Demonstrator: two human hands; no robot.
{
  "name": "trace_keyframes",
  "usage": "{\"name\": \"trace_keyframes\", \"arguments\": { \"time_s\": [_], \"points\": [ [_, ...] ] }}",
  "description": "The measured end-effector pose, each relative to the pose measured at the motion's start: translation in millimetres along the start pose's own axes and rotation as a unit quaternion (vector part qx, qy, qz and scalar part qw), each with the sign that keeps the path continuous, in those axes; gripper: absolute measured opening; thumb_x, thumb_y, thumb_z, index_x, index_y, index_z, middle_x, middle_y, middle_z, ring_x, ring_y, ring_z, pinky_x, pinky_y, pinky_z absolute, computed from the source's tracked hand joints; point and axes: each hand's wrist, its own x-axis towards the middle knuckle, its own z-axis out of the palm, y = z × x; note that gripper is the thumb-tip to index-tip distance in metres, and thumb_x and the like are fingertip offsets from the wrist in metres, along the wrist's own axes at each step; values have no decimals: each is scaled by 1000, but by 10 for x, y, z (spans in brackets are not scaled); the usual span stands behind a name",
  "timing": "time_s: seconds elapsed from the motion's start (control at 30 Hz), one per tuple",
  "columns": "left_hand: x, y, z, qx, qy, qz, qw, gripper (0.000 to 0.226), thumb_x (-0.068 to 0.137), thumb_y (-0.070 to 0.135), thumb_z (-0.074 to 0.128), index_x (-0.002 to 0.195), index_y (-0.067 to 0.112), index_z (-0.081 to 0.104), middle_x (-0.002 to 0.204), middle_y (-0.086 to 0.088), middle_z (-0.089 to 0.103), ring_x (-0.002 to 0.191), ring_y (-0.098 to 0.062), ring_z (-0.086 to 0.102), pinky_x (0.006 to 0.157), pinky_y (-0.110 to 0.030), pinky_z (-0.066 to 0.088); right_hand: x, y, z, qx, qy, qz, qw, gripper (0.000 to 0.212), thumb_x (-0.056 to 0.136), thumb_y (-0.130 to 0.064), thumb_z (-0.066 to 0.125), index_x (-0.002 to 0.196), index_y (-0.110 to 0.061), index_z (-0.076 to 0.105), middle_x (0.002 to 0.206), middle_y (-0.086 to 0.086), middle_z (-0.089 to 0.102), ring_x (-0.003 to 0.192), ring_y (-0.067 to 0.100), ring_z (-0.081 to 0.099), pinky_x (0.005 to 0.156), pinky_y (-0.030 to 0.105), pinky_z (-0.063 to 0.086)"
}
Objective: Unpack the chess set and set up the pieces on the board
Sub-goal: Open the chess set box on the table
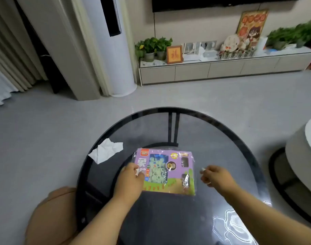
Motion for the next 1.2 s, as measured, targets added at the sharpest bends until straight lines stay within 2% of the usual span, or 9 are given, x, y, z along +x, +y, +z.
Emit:
{"name": "trace_keyframes", "arguments": {
  "time_s": [0.17, 0.3, 0.4, 0.5, 0.67, 0.77, 0.9, 1.0, 1.2],
  "points": [
    [300, -154, 180, 9, 56, 7, 998, 24, 87, 16, 57, 111, 12, 54, 113, -5, 53, 92, -19, 55, 75, -30, 45, 398, 97, 109, 51, 58, 4, 997, 27, 94, -20, 54, 88, 4, 65, 80, 18, 66, 71, 27, 56, 72, 39, 48],
    [509, -236, 339, 20, 91, 3, 996, 38, 90, 16, 57, 125, 6, 47, 123, -9, 46, 96, -17, 47, 76, -27, 37, 633, 235, 181, 66, 88, 1, 994, 26, 94, -19, 53, 92, 5, 64, 76, 13, 63, 73, 26, 57, 82, 43, 50],
    [693, -322, 471, 21, 101, 3, 995, 46, 92, 18, 57, 134, 4, 42, 133, -14, 44, 113, -26, 52, 77, -28, 40, 790, 303, 246, 100, 108, -9, 989, 25, 96, -18, 51, 95, 5, 60, 71, 10, 58, 67, 23, 54, 73, 39, 49],
    [854, -415, 569, 21, 109, -2, 994, 49, 93, 20, 55, 136, 4, 39, 135, -16, 43, 115, -30, 52, 76, -31, 42, 913, 334, 326, 142, 117, -23, 983, 25, 98, -21, 48, 98, 2, 59, 69, 9, 54, 62, 21, 50, 61, 31, 46],
    [1071, -580, 701, 28, 121, -2, 992, 44, 94, 25, 52, 132, 4, 41, 128, -15, 51, 97, -25, 57, 52, -21, 35, 1085, 375, 457, 142, 119, -33, 982, 37, 99, -34, 42, 96, -2, 60, 76, 11, 59, 65, 23, 56, 60, 32, 49],
    [1164, -686, 762, 39, 114, -16, 993, 38, 93, 28, 50, 119, 1, 48, 115, -14, 59, 81, -22, 60, 46, -23, 36, 1169, 413, 507, 123, 126, -21, 984, 48, 99, -42, 37, 91, 0, 60, 81, 15, 62, 70, 28, 61, 61, 35, 52],
    [1179, -732, 795, 47, 110, -58, 991, 37, 94, 27, 46, 117, -1, 45, 110, -12, 56, 86, -29, 56, 62, -31, 40, 1212, 448, 565, 108, 123, -4, 987, 56, 99, -46, 31, 86, 1, 59, 78, 16, 61, 66, 28, 59, 55, 32, 48],
    [1157, -723, 791, 60, 95, -66, 991, 20, 96, 27, 42, 98, 6, 45, 95, -9, 52, 82, -28, 50, 67, -32, 38, 1232, 435, 593, 132, 112, 7, 985, 44, 98, -28, 29, 78, 1, 57, 77, 16, 57, 61, 26, 53, 57, 32, 45],
    [1138, -749, 774, 54, 84, -63, 993, 26, 97, 28, 40, 97, 5, 52, 97, -11, 57, 84, -29, 53, 71, -31, 39, 1150, 391, 596, 232, 107, 32, 966, 30, 93, -9, 32, 74, -1, 54, 66, 11, 47, 56, 21, 45, 51, 29, 43]
  ]
}}
